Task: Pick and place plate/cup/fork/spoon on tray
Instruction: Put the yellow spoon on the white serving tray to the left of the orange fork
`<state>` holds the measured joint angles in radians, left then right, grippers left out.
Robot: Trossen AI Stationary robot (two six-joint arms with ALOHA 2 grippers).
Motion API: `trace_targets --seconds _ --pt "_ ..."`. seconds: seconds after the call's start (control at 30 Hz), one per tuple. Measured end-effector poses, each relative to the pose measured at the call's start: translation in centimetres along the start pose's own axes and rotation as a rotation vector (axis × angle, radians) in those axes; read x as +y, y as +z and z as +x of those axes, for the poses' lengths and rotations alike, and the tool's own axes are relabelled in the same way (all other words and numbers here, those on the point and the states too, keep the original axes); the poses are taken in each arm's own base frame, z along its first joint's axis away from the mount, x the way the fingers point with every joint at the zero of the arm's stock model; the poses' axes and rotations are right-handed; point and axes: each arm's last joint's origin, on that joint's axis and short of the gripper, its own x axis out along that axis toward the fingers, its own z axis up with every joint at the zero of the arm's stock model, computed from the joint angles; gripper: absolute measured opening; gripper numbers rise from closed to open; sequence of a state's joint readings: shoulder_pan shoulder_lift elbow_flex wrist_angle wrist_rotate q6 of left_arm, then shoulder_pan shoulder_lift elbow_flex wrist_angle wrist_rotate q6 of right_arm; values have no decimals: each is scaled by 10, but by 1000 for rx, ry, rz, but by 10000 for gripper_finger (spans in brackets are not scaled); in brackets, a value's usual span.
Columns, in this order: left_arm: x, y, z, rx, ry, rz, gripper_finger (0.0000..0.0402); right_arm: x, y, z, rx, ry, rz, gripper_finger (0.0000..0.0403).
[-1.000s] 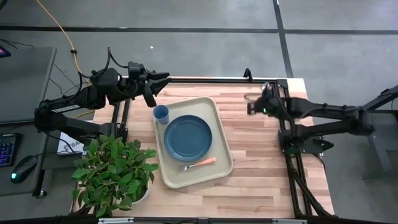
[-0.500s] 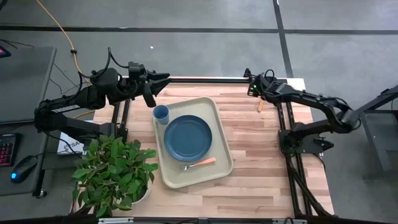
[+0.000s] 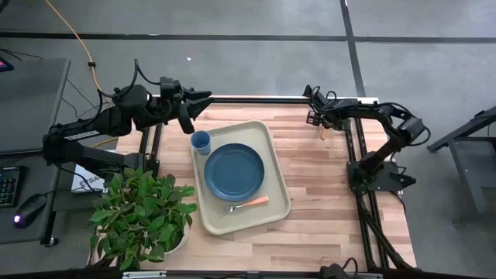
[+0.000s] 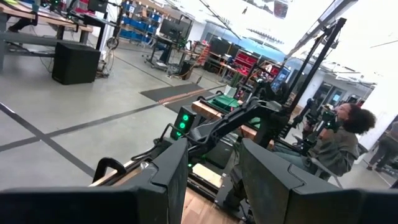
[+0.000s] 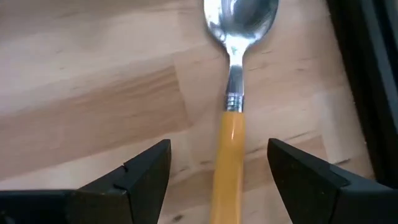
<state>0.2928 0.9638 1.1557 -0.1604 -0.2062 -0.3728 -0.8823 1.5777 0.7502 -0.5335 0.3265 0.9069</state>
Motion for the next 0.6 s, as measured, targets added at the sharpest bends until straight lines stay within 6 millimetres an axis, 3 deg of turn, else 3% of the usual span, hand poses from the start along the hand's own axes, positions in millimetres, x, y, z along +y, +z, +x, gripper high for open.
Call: trace_targets --seconds 0.2,0.47,0.6 --pt "0 0 0 1 -1 -1 129 3 -2 4 19 0 3 204" --pt "-1 0 0 8 -20 -18 129 13 -10 14 78 30 -53 31" --pt "-1 0 0 8 -21 -18 129 19 -21 1 54 67 -119 26"
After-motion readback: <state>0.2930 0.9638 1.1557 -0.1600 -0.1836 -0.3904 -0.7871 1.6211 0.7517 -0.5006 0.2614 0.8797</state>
